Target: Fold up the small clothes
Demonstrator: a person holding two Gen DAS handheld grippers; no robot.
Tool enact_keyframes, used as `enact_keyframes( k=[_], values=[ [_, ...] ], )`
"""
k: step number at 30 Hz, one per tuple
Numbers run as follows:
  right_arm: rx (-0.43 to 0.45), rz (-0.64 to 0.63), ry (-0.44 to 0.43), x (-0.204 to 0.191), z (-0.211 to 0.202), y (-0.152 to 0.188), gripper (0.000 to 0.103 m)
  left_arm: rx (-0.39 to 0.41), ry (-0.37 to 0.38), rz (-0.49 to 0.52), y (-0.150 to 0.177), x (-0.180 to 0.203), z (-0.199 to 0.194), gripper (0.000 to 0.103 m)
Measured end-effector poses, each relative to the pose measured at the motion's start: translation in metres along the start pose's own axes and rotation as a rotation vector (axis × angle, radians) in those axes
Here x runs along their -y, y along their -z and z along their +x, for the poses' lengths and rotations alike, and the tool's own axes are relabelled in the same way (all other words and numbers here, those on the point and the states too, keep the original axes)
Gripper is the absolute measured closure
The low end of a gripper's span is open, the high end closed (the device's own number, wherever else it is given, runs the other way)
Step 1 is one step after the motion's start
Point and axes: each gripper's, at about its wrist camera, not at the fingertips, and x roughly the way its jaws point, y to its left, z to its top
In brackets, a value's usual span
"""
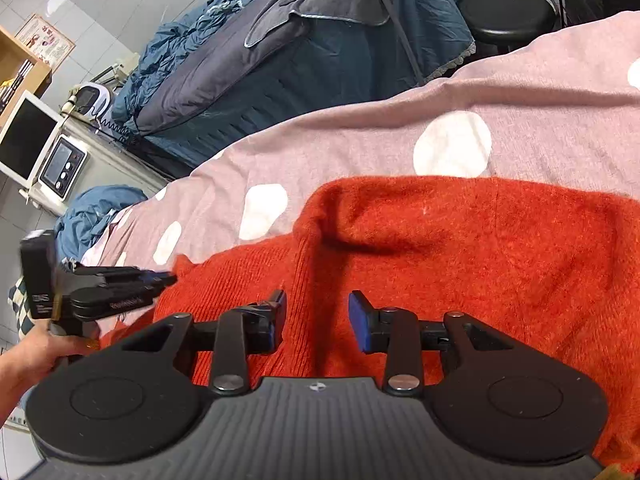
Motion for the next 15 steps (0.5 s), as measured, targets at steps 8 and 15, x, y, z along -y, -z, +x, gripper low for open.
enact_keyframes(
  k=[8, 15],
  values=[
    [0.002, 0.043, 0.009, -0.003, 0.017, -0.017, 0.024, 0.041, -0.069, 0.043, -0.031, -0.004, 0.003, 0.090],
    [0.018, -0.121, 0.050, -0.041, 0.007, 0.006, 0.025, 0.031, -0.213, 0.028, 0.005, -0.005, -0.021, 0.043]
  ],
)
